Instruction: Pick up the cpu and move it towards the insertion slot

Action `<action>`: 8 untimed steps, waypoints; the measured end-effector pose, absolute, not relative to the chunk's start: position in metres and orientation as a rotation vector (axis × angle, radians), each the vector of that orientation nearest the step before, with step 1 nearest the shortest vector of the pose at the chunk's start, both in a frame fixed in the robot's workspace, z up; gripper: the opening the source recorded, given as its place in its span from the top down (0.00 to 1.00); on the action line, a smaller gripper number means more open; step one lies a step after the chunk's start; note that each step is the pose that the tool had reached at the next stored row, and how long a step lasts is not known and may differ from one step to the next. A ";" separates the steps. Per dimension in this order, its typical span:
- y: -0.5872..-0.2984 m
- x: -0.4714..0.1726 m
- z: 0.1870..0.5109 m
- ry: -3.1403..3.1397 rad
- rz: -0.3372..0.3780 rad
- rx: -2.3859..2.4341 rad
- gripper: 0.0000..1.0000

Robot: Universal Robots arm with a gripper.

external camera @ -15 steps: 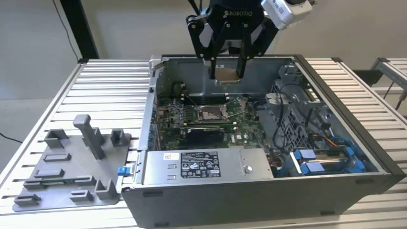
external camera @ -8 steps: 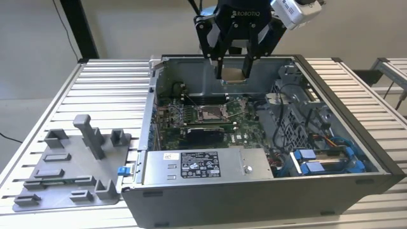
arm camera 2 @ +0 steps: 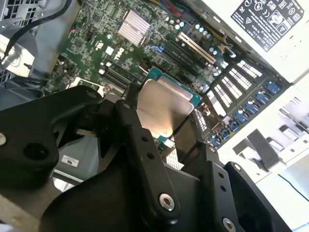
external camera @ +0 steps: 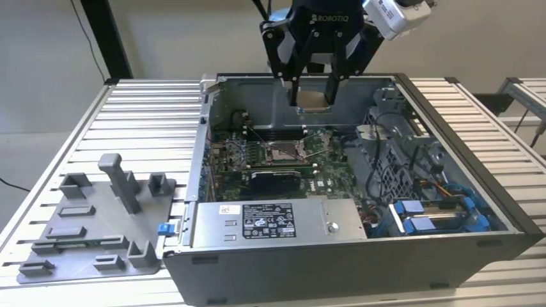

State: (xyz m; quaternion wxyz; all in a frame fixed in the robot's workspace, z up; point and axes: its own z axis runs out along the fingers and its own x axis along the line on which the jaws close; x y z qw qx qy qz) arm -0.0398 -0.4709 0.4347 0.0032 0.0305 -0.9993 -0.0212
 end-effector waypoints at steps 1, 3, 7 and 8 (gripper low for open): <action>-0.471 -0.041 0.434 -3.133 -0.067 0.096 1.00; -0.470 -0.043 0.434 -3.133 -0.066 0.096 1.00; -0.466 -0.049 0.434 -3.133 -0.066 0.096 1.00; -0.464 -0.051 0.433 -3.133 -0.066 0.096 1.00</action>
